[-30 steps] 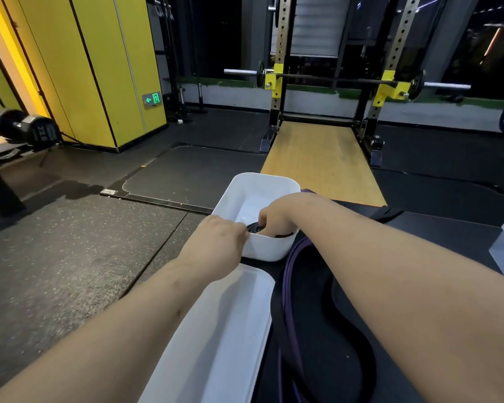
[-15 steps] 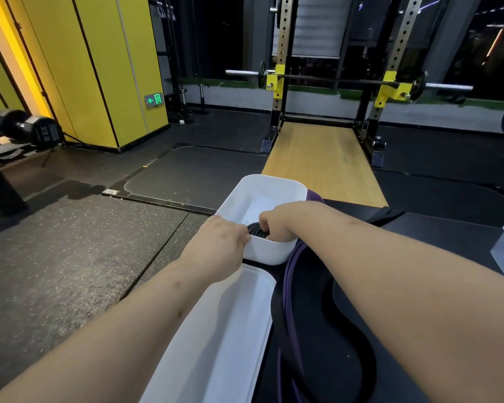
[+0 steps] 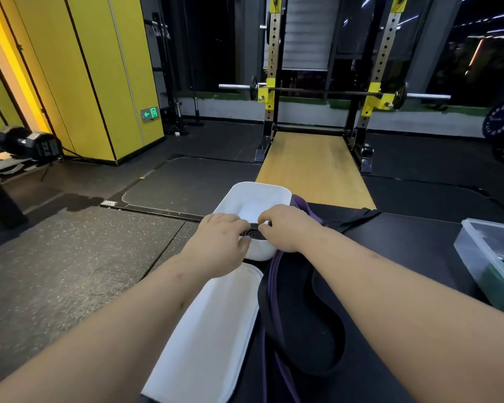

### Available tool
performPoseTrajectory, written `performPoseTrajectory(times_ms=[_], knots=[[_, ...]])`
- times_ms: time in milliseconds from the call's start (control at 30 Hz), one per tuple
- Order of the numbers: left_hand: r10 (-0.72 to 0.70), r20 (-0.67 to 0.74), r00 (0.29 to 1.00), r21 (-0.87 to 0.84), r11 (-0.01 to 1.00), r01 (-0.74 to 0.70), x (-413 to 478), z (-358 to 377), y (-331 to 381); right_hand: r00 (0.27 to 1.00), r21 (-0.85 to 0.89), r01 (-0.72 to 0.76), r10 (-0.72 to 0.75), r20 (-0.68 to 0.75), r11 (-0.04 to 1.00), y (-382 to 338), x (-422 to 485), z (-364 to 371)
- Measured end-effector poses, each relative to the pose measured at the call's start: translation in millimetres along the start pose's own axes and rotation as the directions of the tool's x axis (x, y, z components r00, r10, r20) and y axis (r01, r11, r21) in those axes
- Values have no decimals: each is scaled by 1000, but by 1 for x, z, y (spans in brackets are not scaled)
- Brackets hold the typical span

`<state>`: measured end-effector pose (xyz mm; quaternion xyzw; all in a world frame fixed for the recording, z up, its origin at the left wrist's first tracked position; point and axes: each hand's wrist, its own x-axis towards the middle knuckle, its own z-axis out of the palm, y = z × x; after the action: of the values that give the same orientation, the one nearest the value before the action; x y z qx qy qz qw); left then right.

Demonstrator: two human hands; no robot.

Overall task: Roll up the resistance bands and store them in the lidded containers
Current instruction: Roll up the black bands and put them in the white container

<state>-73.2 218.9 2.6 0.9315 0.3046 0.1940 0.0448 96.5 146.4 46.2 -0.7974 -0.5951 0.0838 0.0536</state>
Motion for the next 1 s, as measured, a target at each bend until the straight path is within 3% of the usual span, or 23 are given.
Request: performPoseTrajectory(times_ms=[100,200,567,800,1000], knots=[[-28,52,998,32,999,26,-11,-16,22,999,73,-17,21,-44,997,4,-37,-6],[-16,80,997,63,998,10,-26,-27,48,999,36,-34,34,-15,999,8,-79,-5],[30,77,997,89,995,-37,-98,-26,117,994,46,-106,104,41,993,2,-214,22],[-28,100,995,46,999,24,-144,-21,136,951,-35,-276,278,137,961,-9,-262,57],[-86,118,989,30,996,83,-163,-26,140,914,131,-403,389,120,906,-7,-262,68]])
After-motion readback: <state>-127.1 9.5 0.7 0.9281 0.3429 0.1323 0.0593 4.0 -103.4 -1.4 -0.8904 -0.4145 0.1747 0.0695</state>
